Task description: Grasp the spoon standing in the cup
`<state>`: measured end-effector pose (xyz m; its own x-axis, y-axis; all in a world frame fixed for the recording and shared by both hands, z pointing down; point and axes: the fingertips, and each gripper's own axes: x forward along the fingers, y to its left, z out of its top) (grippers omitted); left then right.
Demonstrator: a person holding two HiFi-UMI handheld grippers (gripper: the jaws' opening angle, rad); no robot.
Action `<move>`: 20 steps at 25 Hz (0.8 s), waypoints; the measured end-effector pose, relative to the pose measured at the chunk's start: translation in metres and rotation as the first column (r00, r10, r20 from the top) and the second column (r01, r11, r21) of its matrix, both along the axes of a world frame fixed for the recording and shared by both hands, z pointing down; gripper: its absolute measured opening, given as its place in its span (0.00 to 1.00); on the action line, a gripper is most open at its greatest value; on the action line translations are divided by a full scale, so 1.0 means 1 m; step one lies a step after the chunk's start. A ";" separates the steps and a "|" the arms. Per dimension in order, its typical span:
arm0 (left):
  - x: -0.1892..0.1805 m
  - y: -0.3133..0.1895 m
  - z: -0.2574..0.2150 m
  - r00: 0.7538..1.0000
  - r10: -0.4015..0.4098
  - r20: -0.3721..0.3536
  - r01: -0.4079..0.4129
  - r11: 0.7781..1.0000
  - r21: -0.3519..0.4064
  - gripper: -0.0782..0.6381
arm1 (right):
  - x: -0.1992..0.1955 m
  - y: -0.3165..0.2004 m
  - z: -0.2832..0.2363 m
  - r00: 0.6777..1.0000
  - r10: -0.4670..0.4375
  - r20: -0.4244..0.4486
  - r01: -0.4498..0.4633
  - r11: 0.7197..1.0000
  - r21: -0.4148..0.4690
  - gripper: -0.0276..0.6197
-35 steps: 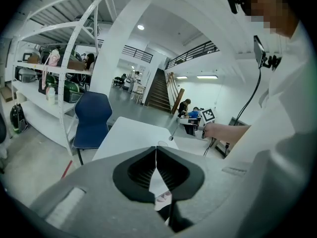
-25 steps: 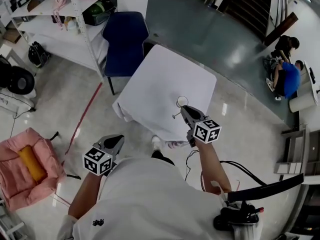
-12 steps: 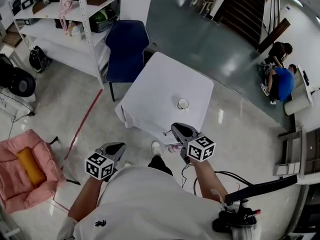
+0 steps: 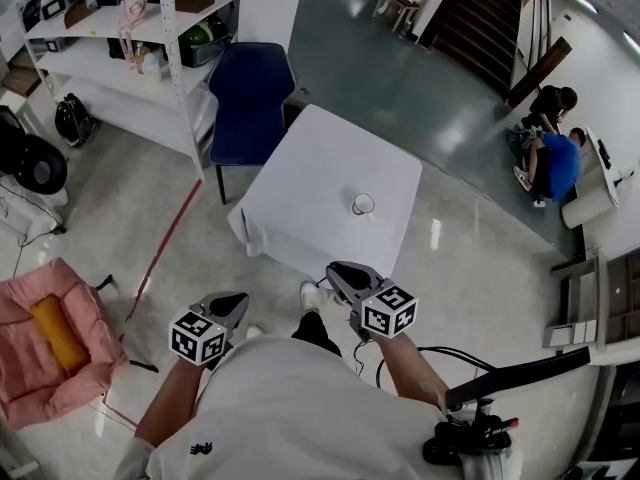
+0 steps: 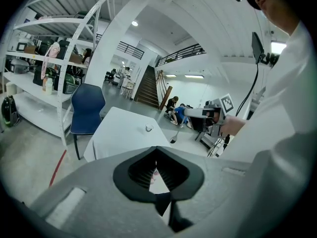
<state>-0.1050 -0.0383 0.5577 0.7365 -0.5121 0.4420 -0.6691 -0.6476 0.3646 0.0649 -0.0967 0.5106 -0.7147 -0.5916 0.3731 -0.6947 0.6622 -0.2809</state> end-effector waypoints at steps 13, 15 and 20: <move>-0.002 0.008 -0.004 1.000 -0.008 0.001 0.007 1.000 0.015 0.13 | -0.013 0.010 -0.008 0.999 -0.035 -0.007 0.035 0.999 0.015 0.12; -0.002 0.008 -0.004 1.000 -0.008 0.003 0.008 1.000 0.016 0.13 | -0.014 0.011 -0.007 0.999 -0.038 -0.005 0.038 0.999 0.015 0.12; 0.000 0.010 -0.001 1.000 -0.007 0.003 0.007 1.000 0.015 0.13 | -0.016 0.013 -0.005 0.999 -0.047 -0.006 0.047 0.999 0.015 0.12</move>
